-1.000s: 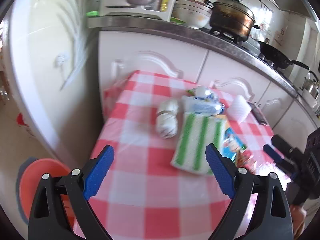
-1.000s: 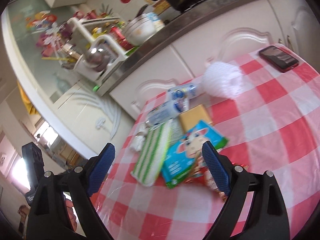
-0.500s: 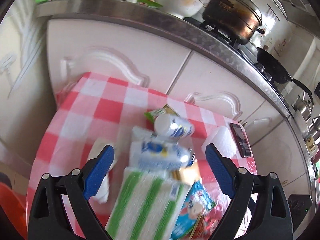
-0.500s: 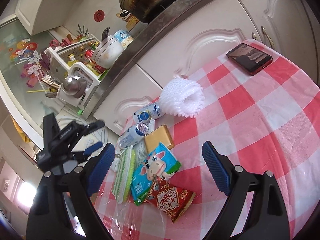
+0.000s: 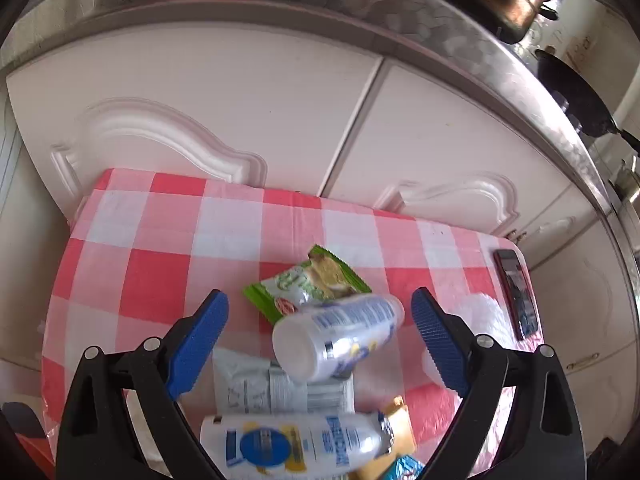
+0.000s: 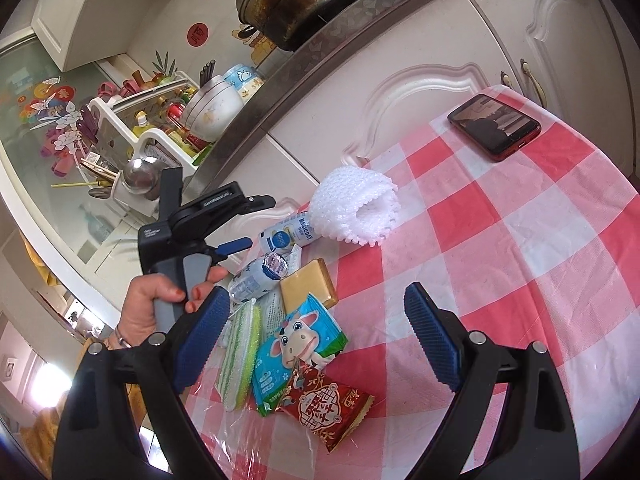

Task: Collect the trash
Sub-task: 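Grasp the white foam net with the right gripper while the left grasps the green snack wrapper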

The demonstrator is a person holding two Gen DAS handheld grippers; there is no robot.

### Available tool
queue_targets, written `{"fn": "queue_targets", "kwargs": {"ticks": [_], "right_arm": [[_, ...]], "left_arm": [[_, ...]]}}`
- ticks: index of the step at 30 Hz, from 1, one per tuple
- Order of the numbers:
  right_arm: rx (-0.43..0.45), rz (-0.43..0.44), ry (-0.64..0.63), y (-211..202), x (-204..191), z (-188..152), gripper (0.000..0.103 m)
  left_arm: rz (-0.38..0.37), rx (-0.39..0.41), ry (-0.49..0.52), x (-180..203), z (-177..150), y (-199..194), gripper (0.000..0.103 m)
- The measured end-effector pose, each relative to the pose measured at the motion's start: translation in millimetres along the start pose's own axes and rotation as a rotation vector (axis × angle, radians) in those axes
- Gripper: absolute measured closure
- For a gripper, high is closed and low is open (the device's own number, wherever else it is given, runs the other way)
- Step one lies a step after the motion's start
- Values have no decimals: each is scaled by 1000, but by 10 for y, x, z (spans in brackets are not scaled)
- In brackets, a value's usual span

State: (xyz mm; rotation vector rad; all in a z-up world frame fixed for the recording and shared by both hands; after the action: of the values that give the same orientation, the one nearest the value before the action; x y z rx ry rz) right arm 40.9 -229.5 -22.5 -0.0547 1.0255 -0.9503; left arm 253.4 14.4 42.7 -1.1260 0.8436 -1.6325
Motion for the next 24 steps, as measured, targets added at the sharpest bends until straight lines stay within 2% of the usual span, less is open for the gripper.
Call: {"fn": "queue_targets", "kwargs": {"ticks": [2, 6, 10, 12, 16, 24], "right_arm": [[-3, 4, 3, 10, 9, 3, 14], [-7, -5, -4, 32, 10, 3, 14], [-6, -10, -9, 41, 21, 7, 14], [-7, -12, -6, 49, 38, 10, 14], [-12, -15, 2, 64, 73, 19, 13], [-9, -42, -9, 73, 87, 39, 13]], "left_arm": [[-7, -10, -27, -26, 89, 49, 11], [54, -48, -112, -132, 243, 174, 11], [103, -77, -188, -262, 319, 271, 20], [123, -91, -213, -312, 321, 335, 21], [141, -118, -215, -330, 311, 446, 21], [159, -163, -108, -187, 264, 500, 21]]}}
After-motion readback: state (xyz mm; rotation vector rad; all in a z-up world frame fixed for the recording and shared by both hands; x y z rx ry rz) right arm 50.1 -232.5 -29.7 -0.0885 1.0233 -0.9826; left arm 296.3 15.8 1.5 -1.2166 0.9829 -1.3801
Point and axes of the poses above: each gripper's, at about its wrist camera, not at the fingertips, and y roughly the way its jaws point, x to its right, z to its top, the point moved 3 cm from there along y, roughly the way its jaws point, and after that the axes turned 14 degrees about -x, right-handed, at the moved point
